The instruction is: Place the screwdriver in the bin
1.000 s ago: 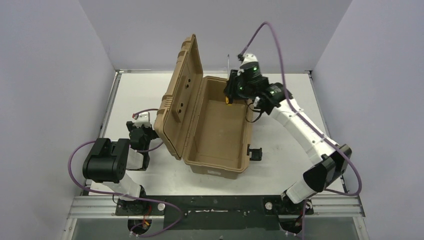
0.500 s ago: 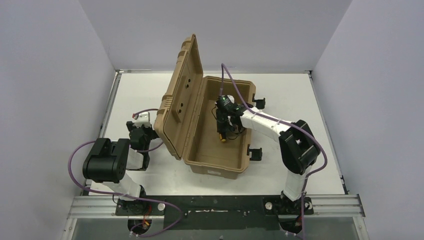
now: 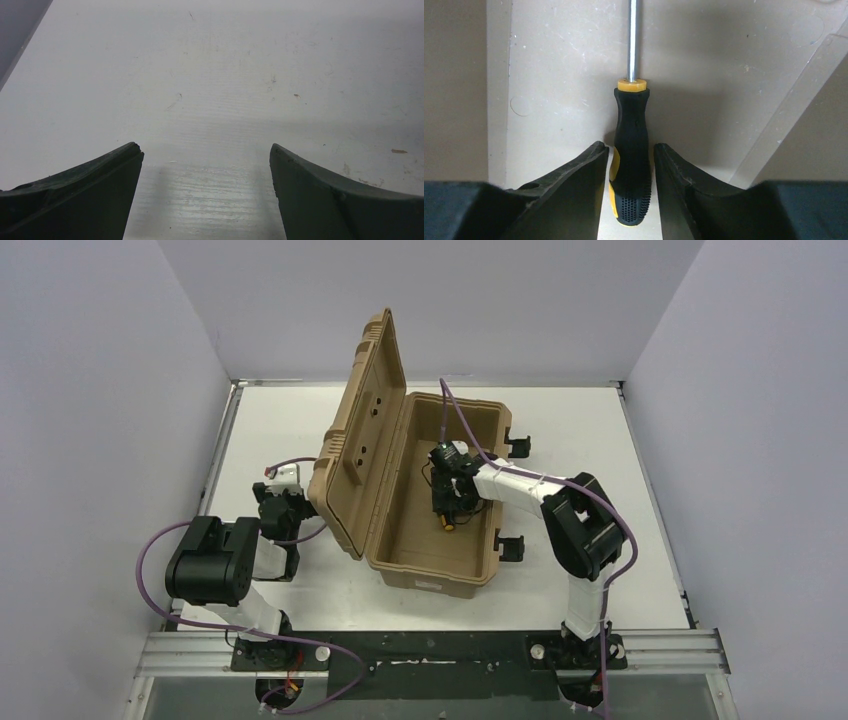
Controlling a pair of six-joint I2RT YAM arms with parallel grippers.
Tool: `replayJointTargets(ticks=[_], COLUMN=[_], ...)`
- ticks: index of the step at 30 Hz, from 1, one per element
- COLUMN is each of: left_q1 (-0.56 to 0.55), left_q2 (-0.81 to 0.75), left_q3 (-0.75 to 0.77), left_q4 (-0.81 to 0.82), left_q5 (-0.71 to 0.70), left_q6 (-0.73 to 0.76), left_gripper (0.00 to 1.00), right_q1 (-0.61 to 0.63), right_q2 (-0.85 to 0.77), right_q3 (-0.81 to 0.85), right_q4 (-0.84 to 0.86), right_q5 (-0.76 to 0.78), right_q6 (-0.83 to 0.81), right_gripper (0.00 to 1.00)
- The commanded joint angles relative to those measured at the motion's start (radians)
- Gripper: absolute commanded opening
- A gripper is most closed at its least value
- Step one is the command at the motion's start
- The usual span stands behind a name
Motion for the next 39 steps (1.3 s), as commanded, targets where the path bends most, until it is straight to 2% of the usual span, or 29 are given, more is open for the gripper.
replayJointTargets(ticks=[1,3,8,13,16,20,24,30,35,39], left_q1=[-0.003,-0.003,-0.003,-0.004,-0.003,-0.003,-0.003,-0.004,-0.004,-0.003], left_q2=[-0.008,-0.007,-0.009,-0.008,-0.008,-0.008,-0.008,-0.009,-0.008,-0.009], left_q3=[0.02,0.02,0.02,0.02,0.02,0.02,0.02,0.02,0.02,0.02], left_q4=[0.045,0.045,0.045,0.044,0.045,0.044,0.044,0.044,0.044,0.046], left_q5=[-0.008,-0.008,-0.008,-0.008,-0.008,-0.008,-0.008,-0.008,-0.008,-0.008], left_q6=[-0.008,-0.009,-0.008,-0.008,-0.009,-0.008,-0.009,-0.008,-0.009,-0.009], left_gripper=[0.97,0.97,0.97,0.97,0.97,0.97,0.97,0.97,0.97,0.97], right_q1=[0.002,0.003,-0.002,-0.031,-0.083,-0.227,-0.415,-0.663,-0.755,-0.764], right_q2=[-0.056,-0.085,-0.165,-0.274,-0.373,-0.525,-0.684,-0.817,-0.824,-0.804], right_q3=[0.055,0.079,0.192,0.252,0.213,0.074,-0.142,-0.477,-0.73,-0.841], right_q4=[-0.007,-0.033,-0.084,-0.039,0.029,0.134,0.263,0.476,0.651,0.751], right_q5=[0.042,0.059,0.104,0.115,0.154,0.182,0.204,0.022,-0.12,-0.151], right_q6=[0.016,0.01,-0.046,-0.195,-0.255,-0.276,-0.316,-0.399,-0.399,-0.373], right_gripper=[0.46,0.56,0.68,0.89,1.0,1.0,1.0,1.0,1.0,1.0])
